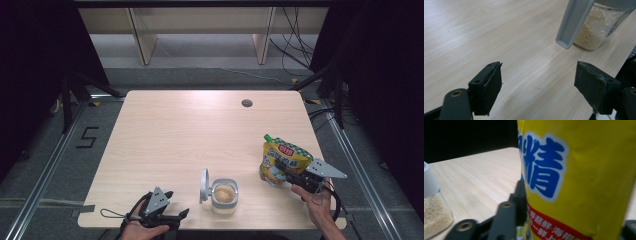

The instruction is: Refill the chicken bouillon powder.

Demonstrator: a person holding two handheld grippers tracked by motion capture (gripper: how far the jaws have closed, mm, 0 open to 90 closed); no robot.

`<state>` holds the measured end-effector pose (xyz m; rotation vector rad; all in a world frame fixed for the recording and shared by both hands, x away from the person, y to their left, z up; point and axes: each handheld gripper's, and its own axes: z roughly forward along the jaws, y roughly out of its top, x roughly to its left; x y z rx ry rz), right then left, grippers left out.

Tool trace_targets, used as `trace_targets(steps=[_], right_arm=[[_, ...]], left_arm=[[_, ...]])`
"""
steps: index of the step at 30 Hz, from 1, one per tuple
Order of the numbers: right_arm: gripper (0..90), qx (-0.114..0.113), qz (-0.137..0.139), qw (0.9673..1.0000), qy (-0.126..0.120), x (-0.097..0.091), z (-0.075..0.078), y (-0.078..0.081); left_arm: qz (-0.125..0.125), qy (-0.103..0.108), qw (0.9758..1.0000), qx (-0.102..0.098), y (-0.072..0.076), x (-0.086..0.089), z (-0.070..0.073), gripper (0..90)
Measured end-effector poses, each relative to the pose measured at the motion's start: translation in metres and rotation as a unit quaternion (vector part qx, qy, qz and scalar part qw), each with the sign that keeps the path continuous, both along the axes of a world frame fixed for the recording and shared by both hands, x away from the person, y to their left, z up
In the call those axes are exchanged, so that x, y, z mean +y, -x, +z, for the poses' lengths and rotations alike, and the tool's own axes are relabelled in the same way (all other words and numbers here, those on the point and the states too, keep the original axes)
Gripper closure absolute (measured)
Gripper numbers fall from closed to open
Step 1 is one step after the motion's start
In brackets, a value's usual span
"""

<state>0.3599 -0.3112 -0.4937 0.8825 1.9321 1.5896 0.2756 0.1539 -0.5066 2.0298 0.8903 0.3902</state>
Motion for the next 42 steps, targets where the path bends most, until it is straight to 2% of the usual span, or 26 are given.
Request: trace_targets(steps=[2, 3, 6, 7, 8, 10, 12, 13, 14, 16, 17, 20, 22, 24, 25, 27, 29, 32, 34, 35, 37, 38, 39, 40, 41, 42], right_arm=[[58.6, -0.01, -0.007, 0.9999, 0.009, -0.001, 0.001, -0.001], [56.9, 0.002, -0.005, 1.0, 0.005, -0.001, 0.002, 0.001], [48.3, 0.006, -0.01, 0.9999, -0.003, 0.002, 0.004, 0.004], [47.0, -0.002, -0.014, 0.9999, 0.009, 0.001, 0.005, 0.005], [45.4, -0.012, -0.014, 0.9998, 0.003, 0.002, 0.007, 0.006], [40.3, 0.001, -0.019, 0.9998, 0.006, 0.003, 0.011, 0.012], [38.7, 0.001, -0.014, 0.9997, 0.021, 0.002, 0.013, 0.015], [37.8, 0.01, -0.015, 0.9997, 0.015, 0.003, 0.014, 0.018], [36.5, 0.013, -0.023, 0.9994, 0.022, 0.002, 0.016, 0.022], [34.0, 0.017, -0.04, 0.999, 0.007, 0.0, 0.018, 0.027], [32.4, 0.02, -0.062, 0.9978, 0.014, -0.004, 0.02, 0.033], [31.9, 0.027, -0.063, 0.9976, 0.009, -0.008, 0.021, 0.039], [30.1, 0.03, -0.067, 0.9972, 0.014, -0.011, 0.021, 0.044], [29.8, 0.032, -0.072, 0.9968, 0.011, -0.013, 0.022, 0.051], [29.3, 0.045, -0.076, 0.996, 0.012, -0.013, 0.023, 0.058], [28.7, 0.043, -0.071, 0.9964, 0.019, -0.014, 0.024, 0.06], [26.8, 0.06, -0.073, 0.9953, 0.022, -0.012, 0.023, 0.069], [26.2, 0.067, -0.074, 0.9947, 0.024, -0.012, 0.023, 0.074], [25.3, 0.061, -0.071, 0.9952, 0.029, -0.014, 0.023, 0.077], [24.7, 0.072, -0.07, 0.9947, 0.019, -0.014, 0.023, 0.082], [24.6, 0.066, -0.072, 0.9948, 0.029, -0.016, 0.022, 0.082], [24.6, 0.074, -0.074, 0.9944, 0.017, -0.015, 0.022, 0.085], [24.6, 0.07, -0.068, 0.9948, 0.029, -0.018, 0.022, 0.085], [24.5, 0.083, -0.071, 0.994, 0.014, -0.016, 0.022, 0.088], [24.4, 0.067, -0.067, 0.995, 0.029, -0.018, 0.021, 0.087], [24.3, 0.083, -0.073, 0.9936, 0.023, -0.017, 0.021, 0.09]], left_arm=[[0.001, 0.003, 1.0, 0.001, 0.0, 0.0, 0.0, 21.2], [-0.003, -0.004, 1.0, -0.001, -0.001, 0.0, 0.0, 21.2], [-0.003, 0.002, 1.0, 0.001, 0.0, -0.001, 0.0, 21.2], [-0.002, 0.005, 1.0, 0.001, 0.0, -0.001, 0.0, 21.2], [-0.002, -0.004, 1.0, -0.001, -0.001, 0.0, 0.0, 21.2], [0.003, 0.008, 1.0, 0.003, 0.0, 0.0, -0.001, 21.2], [-0.003, 0.002, 1.0, -0.005, -0.001, 0.001, 0.0, 21.2], [-0.003, 0.003, 1.0, -0.004, -0.001, 0.001, 0.0, 21.2], [0.003, 0.01, 0.9999, 0.001, 0.0, 0.0, 0.0, 21.2], [0.006, 0.019, 0.9998, -0.003, 0.0, -0.001, -0.001, 21.2], [0.002, 0.009, 1.0, -0.001, 0.0, 0.0, 0.0, 21.2], [0.006, 0.017, 0.9998, 0.0, 0.001, -0.001, 0.0, 21.2], [0.0, -0.005, 1.0, -0.002, 0.0, 0.001, 0.001, 21.2], [0.003, 0.007, 1.0, -0.001, 0.0, 0.0, 0.0, 21.2], [0.008, 0.014, 0.9999, -0.001, 0.001, -0.001, 0.0, 21.2], [0.006, 0.015, 0.9999, 0.0, 0.001, -0.001, 0.0, 21.2], [0.005, 0.016, 0.9999, -0.001, 0.0, -0.001, 0.0, 21.2], [0.005, 0.016, 0.9999, -0.001, 0.0, -0.001, 0.0, 21.2], [0.007, 0.018, 0.9998, -0.004, 0.0, -0.001, -0.001, 21.2], [0.006, 0.015, 0.9999, 0.0, 0.0, -0.001, 0.0, 21.2], [0.007, 0.015, 0.9999, 0.0, 0.001, -0.001, 0.0, 21.2], [0.007, 0.015, 0.9999, 0.0, 0.001, -0.001, 0.0, 21.2], [0.004, 0.007, 1.0, 0.0, 0.0, 0.0, 0.0, 21.2], [0.004, 0.007, 1.0, -0.002, 0.0, 0.0, 0.0, 21.2], [0.001, 0.003, 1.0, -0.005, 0.0, 0.0, 0.001, 21.2], [-0.004, -0.001, 0.9999, -0.009, -0.001, 0.001, 0.001, 21.2]])
